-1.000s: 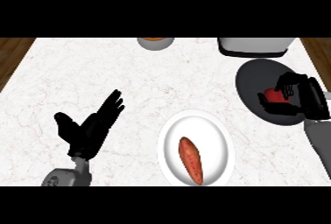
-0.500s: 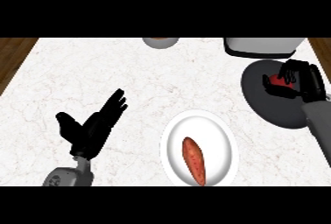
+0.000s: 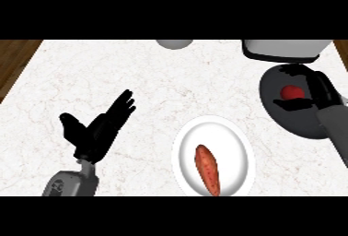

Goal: Pick the tomato from the plate and place it in the pan

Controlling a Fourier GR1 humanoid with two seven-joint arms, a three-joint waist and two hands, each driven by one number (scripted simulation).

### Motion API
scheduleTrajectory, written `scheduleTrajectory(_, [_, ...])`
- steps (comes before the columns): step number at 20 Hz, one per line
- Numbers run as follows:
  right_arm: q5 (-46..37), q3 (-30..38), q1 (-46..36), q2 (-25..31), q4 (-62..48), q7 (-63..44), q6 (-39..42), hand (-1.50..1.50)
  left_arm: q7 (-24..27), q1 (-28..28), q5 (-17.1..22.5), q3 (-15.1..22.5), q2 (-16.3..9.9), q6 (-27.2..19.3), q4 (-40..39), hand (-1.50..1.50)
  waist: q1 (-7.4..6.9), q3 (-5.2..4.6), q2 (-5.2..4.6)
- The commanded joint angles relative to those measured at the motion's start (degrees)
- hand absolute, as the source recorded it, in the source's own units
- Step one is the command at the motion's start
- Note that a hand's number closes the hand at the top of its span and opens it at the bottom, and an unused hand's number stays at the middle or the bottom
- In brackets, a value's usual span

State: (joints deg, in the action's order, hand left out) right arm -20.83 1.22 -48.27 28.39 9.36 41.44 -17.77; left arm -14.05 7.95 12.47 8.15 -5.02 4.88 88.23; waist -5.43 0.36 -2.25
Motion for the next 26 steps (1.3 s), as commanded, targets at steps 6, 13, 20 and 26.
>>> scheduleTrajectory(6, [11.46,10.84,-1.18,-0.27,-1.47,7.88,16.8,-1.5,0.06,-0.51,-0.48,0.1,0.8,-0.97,-0.12,0.0,0.99,0.18,0.05])
scheduleTrajectory(13, [13.5,12.85,0.09,8.01,-5.27,5.43,35.22,-1.5,1.19,-1.11,-0.6,0.4,1.24,-0.71,-0.08,0.0,1.14,0.16,-0.16])
scheduleTrajectory(20, [11.41,10.65,4.63,12.83,-3.8,11.5,47.83,-1.5,-0.12,-0.39,0.05,-0.74,0.88,-1.15,0.79,0.0,1.77,0.27,-0.02])
scheduleTrajectory(26, [11.78,10.64,6.14,15.87,-2.18,11.44,53.45,-1.5,-0.72,-0.69,0.13,-1.09,0.37,-1.15,1.39,0.0,1.54,0.41,0.02])
